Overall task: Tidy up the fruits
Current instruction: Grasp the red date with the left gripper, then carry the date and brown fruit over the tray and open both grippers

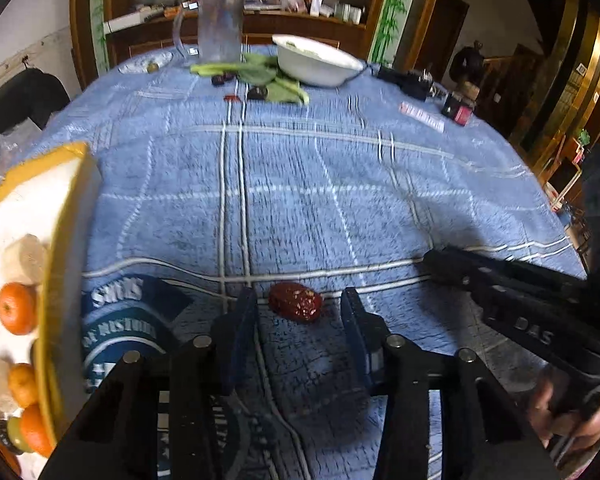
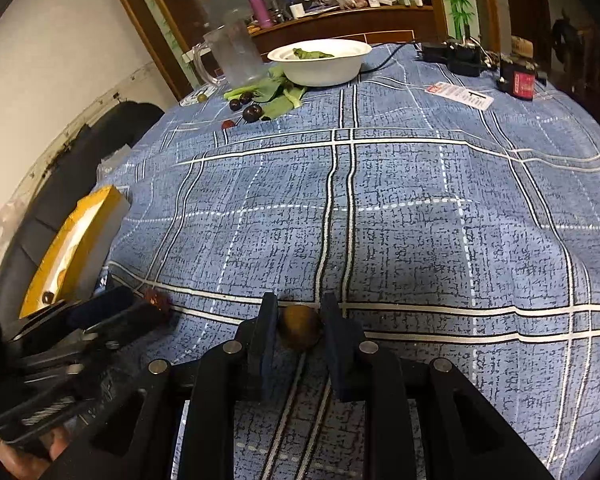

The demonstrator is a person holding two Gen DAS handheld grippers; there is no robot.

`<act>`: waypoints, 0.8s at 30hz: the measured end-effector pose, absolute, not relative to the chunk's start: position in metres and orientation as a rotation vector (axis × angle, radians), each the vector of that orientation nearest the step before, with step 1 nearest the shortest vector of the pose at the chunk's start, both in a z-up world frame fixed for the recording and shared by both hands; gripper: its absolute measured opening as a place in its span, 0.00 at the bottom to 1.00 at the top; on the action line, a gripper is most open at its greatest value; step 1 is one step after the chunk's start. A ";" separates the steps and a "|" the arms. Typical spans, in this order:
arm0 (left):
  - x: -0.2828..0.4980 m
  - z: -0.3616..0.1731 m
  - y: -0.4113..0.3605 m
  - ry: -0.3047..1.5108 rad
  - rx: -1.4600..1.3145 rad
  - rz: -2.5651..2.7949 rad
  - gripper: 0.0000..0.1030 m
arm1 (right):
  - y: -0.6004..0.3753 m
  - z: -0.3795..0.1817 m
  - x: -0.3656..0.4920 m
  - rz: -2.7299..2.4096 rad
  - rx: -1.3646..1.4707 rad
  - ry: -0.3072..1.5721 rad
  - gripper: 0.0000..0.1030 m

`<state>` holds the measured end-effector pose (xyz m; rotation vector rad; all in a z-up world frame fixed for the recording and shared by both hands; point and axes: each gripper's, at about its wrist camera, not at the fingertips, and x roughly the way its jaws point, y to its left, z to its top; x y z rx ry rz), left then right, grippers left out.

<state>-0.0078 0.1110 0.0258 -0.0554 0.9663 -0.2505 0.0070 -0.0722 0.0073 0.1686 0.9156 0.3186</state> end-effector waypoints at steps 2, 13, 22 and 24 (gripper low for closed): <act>-0.010 0.024 0.110 0.944 -0.043 -0.245 0.28 | -0.068 0.008 0.005 0.313 0.141 0.912 0.23; -0.026 0.044 0.128 0.875 -0.122 -0.221 0.27 | -0.076 0.011 0.004 0.341 0.207 0.889 0.21; -0.070 0.085 0.180 0.787 -0.213 -0.153 0.28 | -0.091 0.018 0.001 0.407 0.386 0.857 0.22; -0.079 0.093 0.201 0.763 -0.221 -0.106 0.28 | -0.090 0.020 -0.003 0.448 0.441 0.866 0.22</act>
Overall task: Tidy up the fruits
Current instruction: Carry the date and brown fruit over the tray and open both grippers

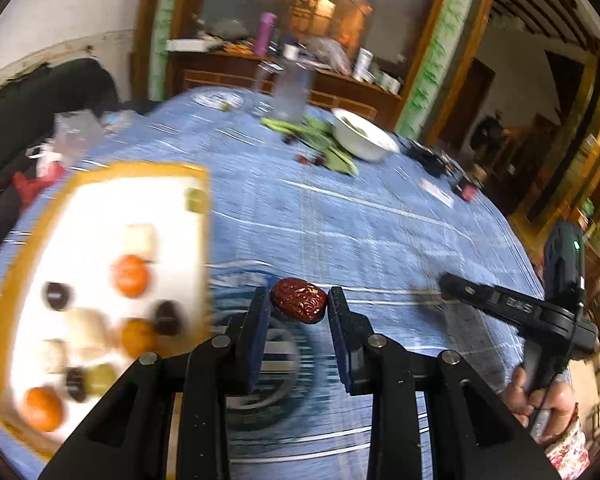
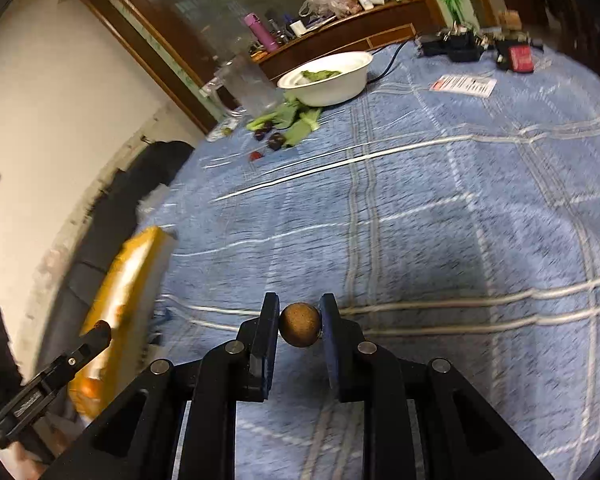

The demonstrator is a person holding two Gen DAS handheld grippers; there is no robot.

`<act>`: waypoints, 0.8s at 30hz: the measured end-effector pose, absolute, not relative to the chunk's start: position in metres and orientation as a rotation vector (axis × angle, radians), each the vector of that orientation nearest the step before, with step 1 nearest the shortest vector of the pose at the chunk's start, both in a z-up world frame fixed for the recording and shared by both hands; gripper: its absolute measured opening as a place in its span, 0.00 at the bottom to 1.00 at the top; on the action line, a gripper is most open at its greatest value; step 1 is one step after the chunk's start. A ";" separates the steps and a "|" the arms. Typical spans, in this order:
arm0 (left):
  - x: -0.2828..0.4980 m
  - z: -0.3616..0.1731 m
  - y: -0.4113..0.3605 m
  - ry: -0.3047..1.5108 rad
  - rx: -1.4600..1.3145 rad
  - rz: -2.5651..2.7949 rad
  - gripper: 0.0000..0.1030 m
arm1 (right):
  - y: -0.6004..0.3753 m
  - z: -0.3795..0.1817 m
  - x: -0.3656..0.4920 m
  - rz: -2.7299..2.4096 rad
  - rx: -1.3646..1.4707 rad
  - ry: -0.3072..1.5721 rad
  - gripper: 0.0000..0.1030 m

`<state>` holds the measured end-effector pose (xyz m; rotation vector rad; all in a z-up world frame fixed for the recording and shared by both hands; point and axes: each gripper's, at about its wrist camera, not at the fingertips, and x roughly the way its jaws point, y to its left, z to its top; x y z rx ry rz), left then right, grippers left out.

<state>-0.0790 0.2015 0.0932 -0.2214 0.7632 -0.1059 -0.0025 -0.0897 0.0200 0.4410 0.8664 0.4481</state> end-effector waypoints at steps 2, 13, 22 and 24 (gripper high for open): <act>-0.083 0.097 0.220 0.754 -0.234 -0.065 0.28 | -0.085 0.023 -0.007 0.492 0.485 0.876 0.22; -0.074 0.087 0.326 0.821 -0.246 0.147 0.28 | 0.031 0.066 -0.019 0.695 0.364 0.910 0.23; -0.044 0.063 0.369 0.915 -0.318 0.185 0.28 | 0.155 0.067 -0.014 0.761 0.126 0.946 0.23; -0.043 0.059 0.374 0.919 -0.339 0.184 0.28 | 0.171 0.063 -0.010 0.751 0.076 0.947 0.23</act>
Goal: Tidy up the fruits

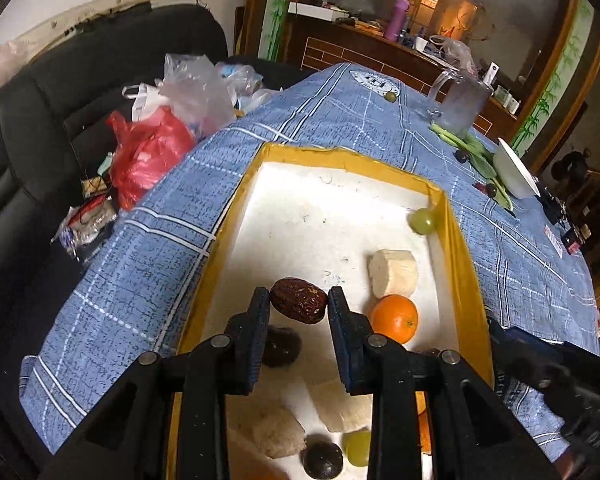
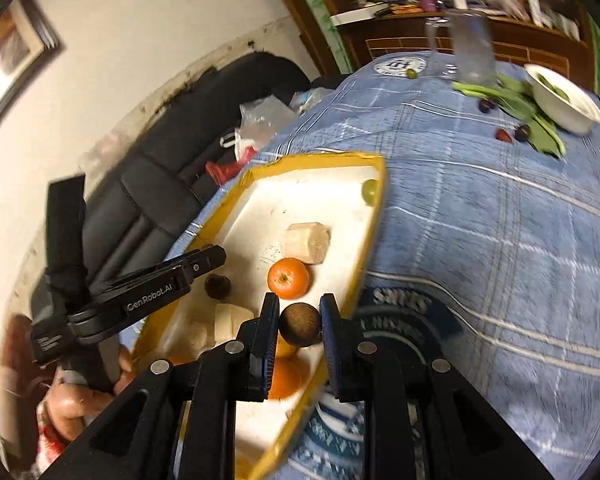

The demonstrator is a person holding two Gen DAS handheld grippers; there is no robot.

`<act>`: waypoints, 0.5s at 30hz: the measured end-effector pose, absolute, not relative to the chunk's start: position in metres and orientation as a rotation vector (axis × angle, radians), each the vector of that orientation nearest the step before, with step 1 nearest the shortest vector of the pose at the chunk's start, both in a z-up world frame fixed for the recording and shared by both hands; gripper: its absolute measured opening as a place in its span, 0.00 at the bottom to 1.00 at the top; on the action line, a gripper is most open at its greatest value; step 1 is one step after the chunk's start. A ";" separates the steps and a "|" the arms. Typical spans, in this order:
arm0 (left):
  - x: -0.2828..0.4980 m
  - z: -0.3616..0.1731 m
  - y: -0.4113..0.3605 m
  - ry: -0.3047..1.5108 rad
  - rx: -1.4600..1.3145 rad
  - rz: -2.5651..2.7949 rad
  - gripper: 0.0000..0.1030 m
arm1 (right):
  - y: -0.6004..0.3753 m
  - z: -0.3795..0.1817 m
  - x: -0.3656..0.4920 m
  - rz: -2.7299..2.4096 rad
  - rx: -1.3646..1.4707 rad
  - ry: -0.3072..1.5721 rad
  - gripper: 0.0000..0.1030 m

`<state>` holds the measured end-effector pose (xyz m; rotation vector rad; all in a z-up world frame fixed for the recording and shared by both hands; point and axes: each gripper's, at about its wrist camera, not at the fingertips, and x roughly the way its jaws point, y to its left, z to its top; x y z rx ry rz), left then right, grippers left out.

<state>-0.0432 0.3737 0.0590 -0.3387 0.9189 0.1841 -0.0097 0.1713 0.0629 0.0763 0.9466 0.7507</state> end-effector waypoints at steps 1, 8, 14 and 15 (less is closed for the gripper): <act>-0.043 0.058 0.375 0.919 -0.344 0.185 0.28 | 0.178 0.061 -0.008 0.743 0.055 0.945 0.23; -0.059 0.064 0.386 0.870 -0.389 0.171 0.54 | 0.199 0.055 -0.006 0.675 -0.068 0.878 0.57; -0.085 0.076 0.383 0.830 -0.421 0.163 0.61 | 0.177 0.063 -0.015 0.645 -0.031 0.840 0.57; -0.091 0.079 0.381 0.820 -0.423 0.168 0.62 | 0.167 0.064 -0.018 0.635 -0.015 0.833 0.57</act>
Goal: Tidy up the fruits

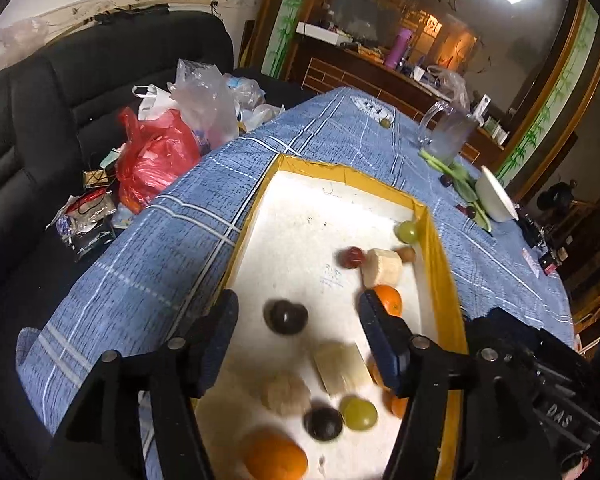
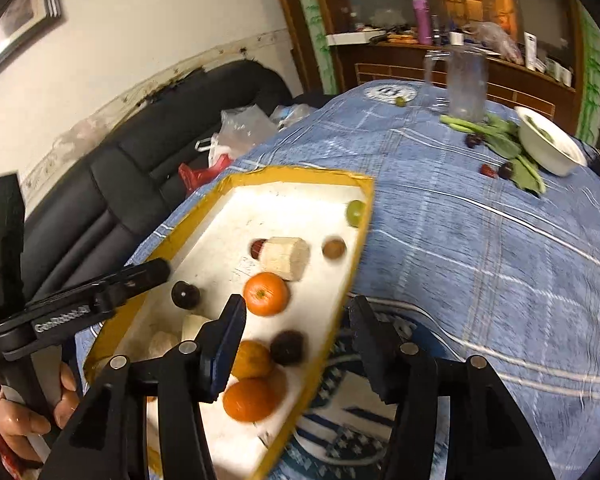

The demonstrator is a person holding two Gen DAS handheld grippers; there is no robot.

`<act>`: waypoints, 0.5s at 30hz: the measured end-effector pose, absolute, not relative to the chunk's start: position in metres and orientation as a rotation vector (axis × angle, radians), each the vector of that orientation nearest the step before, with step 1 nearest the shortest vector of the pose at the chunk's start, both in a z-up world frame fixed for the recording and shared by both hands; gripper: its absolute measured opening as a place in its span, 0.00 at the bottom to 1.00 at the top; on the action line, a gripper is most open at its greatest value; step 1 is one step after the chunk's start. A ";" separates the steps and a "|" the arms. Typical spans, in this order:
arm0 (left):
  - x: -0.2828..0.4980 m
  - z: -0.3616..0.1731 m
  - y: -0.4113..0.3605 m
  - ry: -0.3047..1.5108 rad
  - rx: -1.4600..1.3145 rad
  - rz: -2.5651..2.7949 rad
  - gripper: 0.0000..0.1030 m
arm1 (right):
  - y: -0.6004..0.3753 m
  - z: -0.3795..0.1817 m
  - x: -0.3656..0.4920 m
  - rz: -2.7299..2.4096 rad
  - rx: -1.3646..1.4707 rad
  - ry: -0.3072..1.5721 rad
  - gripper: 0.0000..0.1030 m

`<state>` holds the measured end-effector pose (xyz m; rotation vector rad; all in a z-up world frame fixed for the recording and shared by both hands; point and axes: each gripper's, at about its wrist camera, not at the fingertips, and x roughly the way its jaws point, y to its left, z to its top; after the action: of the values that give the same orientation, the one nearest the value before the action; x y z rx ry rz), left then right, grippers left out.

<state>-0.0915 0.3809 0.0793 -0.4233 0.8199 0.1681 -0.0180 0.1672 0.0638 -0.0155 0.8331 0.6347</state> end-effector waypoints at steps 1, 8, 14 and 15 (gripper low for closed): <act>-0.099 0.083 0.378 0.806 -0.426 0.173 0.63 | 0.159 0.065 -0.021 0.622 -0.004 0.827 0.57; -0.132 0.104 0.339 0.725 -0.430 0.117 0.68 | 0.058 0.050 -0.052 0.447 0.137 0.828 0.59; -0.140 0.117 0.279 0.665 -0.389 0.071 0.74 | -0.017 0.045 -0.081 0.326 0.321 0.809 0.61; -0.139 0.118 0.267 0.661 -0.373 0.067 0.74 | -0.029 0.046 -0.087 0.305 0.343 0.794 0.61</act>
<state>-0.1395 0.2666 0.1179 -0.3729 0.6614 0.0668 -0.0867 -0.0294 0.0457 0.3435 0.7943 0.3047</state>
